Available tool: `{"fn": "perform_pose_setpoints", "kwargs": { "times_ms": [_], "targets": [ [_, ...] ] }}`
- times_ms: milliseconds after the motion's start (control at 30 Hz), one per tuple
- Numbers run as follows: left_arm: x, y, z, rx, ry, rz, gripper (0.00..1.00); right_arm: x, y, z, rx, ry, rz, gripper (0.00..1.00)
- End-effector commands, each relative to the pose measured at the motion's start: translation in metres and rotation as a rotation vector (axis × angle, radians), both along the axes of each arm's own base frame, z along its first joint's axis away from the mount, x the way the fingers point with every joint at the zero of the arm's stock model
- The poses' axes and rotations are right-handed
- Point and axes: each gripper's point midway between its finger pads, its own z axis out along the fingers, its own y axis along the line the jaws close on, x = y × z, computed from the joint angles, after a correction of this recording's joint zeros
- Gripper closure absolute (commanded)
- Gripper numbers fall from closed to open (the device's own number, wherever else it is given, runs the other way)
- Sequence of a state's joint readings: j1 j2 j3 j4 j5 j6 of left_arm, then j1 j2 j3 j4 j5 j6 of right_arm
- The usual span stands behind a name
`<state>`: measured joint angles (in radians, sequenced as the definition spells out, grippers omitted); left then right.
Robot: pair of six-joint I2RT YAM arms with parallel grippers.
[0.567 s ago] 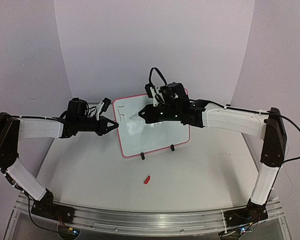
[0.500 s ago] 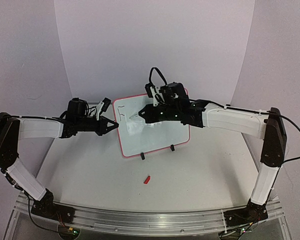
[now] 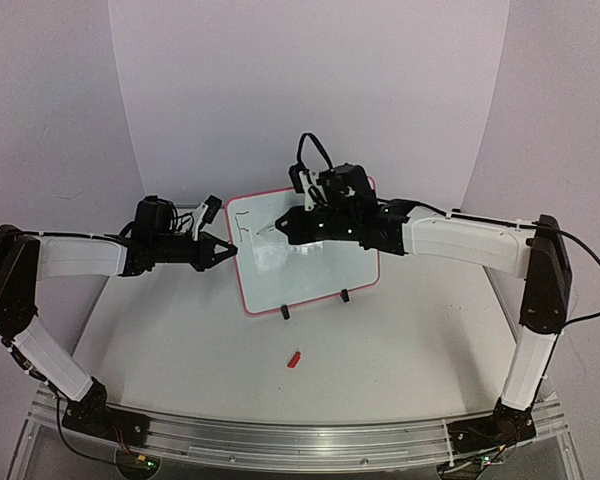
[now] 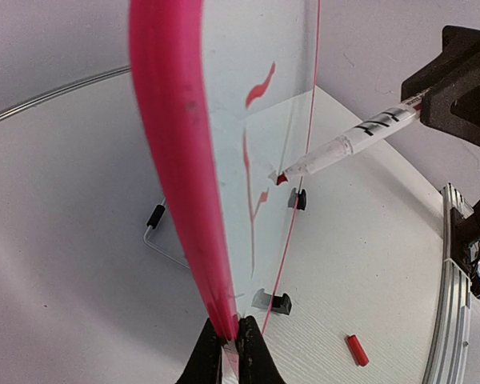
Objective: Write a sentence on the whiteboard
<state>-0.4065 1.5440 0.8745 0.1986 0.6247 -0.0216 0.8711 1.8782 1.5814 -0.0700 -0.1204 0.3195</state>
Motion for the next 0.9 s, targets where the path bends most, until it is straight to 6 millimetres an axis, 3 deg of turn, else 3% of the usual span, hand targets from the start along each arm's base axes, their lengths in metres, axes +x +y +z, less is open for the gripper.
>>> {"fn": "perform_pose_setpoints", "kwargs": {
  "times_ms": [0, 300, 567, 867],
  "targets": [
    [0.011, 0.006, -0.008, 0.068, -0.046, 0.034, 1.0, 0.008, 0.01, 0.006, 0.027, -0.019, -0.011, 1.0],
    [0.011, 0.007, -0.006, 0.068, -0.05, 0.035, 1.0, 0.011, 0.01, 0.01, 0.065, -0.015, -0.04, 1.0],
    [0.011, 0.006, -0.007, 0.069, -0.048, 0.034, 1.0, 0.016, -0.004, 0.039, 0.155, -0.083, -0.118, 1.0],
    [0.01, 0.006, -0.008, 0.067, -0.046, 0.031, 1.0, 0.019, -0.02, 0.037, 0.139, -0.101, -0.186, 1.0]
  ]
}}
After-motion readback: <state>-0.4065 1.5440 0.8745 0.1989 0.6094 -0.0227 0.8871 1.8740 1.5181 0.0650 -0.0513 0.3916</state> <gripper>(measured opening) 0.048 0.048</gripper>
